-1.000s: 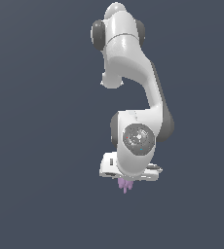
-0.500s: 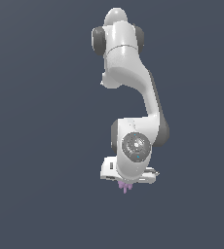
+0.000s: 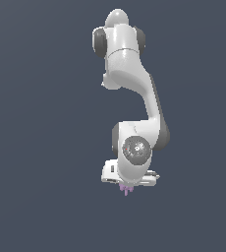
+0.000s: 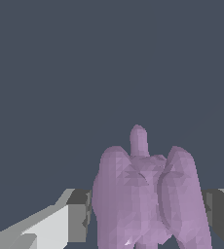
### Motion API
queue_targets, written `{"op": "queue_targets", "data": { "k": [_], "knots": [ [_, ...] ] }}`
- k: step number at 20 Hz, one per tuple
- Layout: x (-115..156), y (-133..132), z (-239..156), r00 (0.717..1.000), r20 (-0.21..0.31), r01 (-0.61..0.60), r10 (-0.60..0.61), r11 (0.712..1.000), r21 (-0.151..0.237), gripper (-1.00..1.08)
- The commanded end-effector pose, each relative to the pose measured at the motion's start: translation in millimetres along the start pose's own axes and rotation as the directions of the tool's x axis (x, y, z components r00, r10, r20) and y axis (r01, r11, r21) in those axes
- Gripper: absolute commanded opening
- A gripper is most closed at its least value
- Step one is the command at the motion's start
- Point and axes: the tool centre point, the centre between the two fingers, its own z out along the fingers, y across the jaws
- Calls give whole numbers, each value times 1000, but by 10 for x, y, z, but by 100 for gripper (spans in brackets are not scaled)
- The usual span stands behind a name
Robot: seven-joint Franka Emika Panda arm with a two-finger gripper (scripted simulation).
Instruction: Pick up the object and move it to a goal position.
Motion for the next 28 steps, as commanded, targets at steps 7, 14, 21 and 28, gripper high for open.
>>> {"op": "queue_targets", "data": {
  "k": [7,14,21,28],
  "knots": [
    [-1,38,-1,1000,0,0,0,1000,0,-100],
    [-7,448,-14,1000,0,0,0,1000,0,-100],
    [-13,1168,-32,1000,1,0,0,1000,0,-100],
    [-6,1851,-53,1000,1,0,0,1000,0,-100]
  ]
}}
